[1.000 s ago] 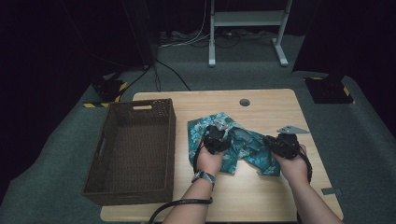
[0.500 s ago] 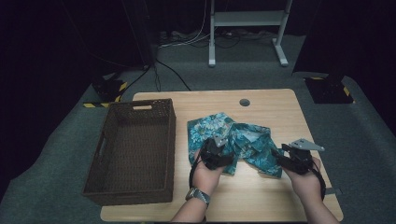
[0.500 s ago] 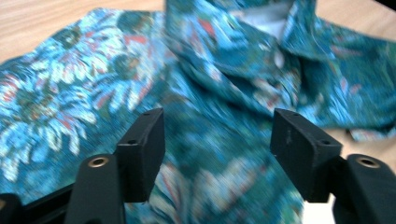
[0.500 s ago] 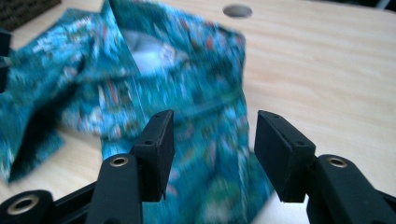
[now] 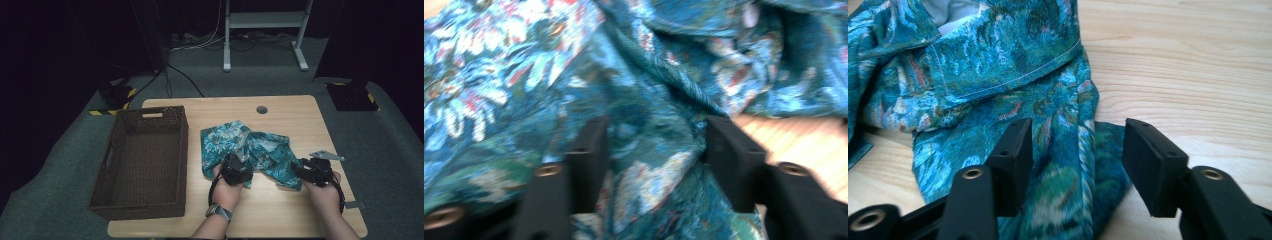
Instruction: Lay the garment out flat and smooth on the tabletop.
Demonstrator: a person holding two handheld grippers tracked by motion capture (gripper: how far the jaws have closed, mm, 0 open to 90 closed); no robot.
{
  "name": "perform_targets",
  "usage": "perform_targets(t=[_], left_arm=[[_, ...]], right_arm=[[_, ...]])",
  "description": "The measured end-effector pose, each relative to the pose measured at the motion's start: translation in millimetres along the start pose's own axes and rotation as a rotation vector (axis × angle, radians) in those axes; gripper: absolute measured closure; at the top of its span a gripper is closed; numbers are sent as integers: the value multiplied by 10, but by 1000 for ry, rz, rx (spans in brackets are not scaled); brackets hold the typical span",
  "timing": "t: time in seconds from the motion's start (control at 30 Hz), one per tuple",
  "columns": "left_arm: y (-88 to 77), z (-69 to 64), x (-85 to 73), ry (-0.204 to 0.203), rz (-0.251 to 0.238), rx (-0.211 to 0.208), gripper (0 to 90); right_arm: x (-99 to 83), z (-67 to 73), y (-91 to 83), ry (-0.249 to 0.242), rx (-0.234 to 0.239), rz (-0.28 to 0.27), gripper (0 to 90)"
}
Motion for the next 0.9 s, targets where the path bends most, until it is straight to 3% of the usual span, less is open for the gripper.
perform_targets(t=[0.13,0.2,0.3,0.43,0.7,0.9], left_arm=[[15,83,-2,13,28,4,666],[2,124,0,12,29,-2,764],[-43,167,9,5,10,-4,843],[-127,216,23,-12,-9,-7,856],[-384,241,84,-36,-62,-30,859],[-630,272,161,-44,-112,-37,862]], right_arm=[[0,-7,134,-7,0,39,545],[-5,-9,163,-12,2,54,619],[-3,1,137,-43,-7,53,746],[-18,-1,51,-60,-23,35,878],[-8,9,-246,-65,-20,-33,882],[-2,2,-520,-98,-39,-71,871]])
Point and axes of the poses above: each handheld gripper's, and its own axes: y roughly forward along the jaws, x roughly out of its top, z roughly to its left, the point moved 3 cm from there along y, roughly forward along the jaws
